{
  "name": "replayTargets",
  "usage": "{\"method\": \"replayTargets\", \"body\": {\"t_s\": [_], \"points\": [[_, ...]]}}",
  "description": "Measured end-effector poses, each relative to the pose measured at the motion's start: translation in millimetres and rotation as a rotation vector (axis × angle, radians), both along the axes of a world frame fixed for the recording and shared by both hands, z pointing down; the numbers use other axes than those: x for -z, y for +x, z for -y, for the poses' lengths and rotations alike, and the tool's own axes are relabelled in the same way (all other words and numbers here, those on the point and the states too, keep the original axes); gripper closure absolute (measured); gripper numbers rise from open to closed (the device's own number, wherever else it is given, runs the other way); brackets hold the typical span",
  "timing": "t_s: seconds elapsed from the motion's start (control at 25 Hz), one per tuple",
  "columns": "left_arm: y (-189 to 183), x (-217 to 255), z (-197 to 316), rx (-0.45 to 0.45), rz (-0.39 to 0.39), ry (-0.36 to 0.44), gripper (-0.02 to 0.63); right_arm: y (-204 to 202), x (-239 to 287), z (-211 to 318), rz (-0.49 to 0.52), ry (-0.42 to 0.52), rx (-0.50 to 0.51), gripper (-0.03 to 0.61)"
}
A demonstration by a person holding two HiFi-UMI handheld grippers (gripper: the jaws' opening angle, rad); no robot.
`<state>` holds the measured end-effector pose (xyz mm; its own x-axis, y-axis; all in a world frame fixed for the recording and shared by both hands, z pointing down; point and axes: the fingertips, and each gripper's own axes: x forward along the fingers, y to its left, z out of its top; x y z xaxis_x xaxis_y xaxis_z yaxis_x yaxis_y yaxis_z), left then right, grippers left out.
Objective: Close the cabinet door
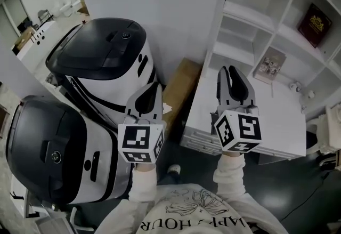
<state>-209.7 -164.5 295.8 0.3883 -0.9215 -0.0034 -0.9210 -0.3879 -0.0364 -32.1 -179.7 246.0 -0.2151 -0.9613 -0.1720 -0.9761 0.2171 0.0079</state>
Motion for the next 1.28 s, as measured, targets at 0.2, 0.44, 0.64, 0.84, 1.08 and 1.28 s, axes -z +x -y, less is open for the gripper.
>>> {"method": "replayTargets", "body": {"t_s": [0.2,0.44,0.64,0.84,1.08,1.28], "points": [[-6.8,-0.4,25.6,-0.009,0.003,0.001,0.609,-9.6,15.1,28.4,-0.025,0.028,-0.006,0.499],[-20.6,-2.5,50.7,-0.008,0.002,-0.001,0.609,-20.8,22.2,58.6,-0.027,0.04,-0.017,0.488],[-32.2,-6.0,67.6,-0.002,-0.006,-0.008,0.609,-29.7,26.4,73.8,-0.046,0.054,-0.053,0.486],[-42.5,-11.0,79.5,0.004,-0.009,-0.014,0.609,-32.4,28.4,83.8,-0.071,0.054,-0.105,0.488],[-49.5,-16.1,87.5,0.008,-0.01,-0.022,0.609,-30.2,28.2,86.6,-0.08,0.052,-0.156,0.49],[-45.7,-22.5,91.4,-0.007,-0.019,-0.038,0.609,-27.0,27.2,84.6,-0.075,0.057,-0.168,0.491]]}}
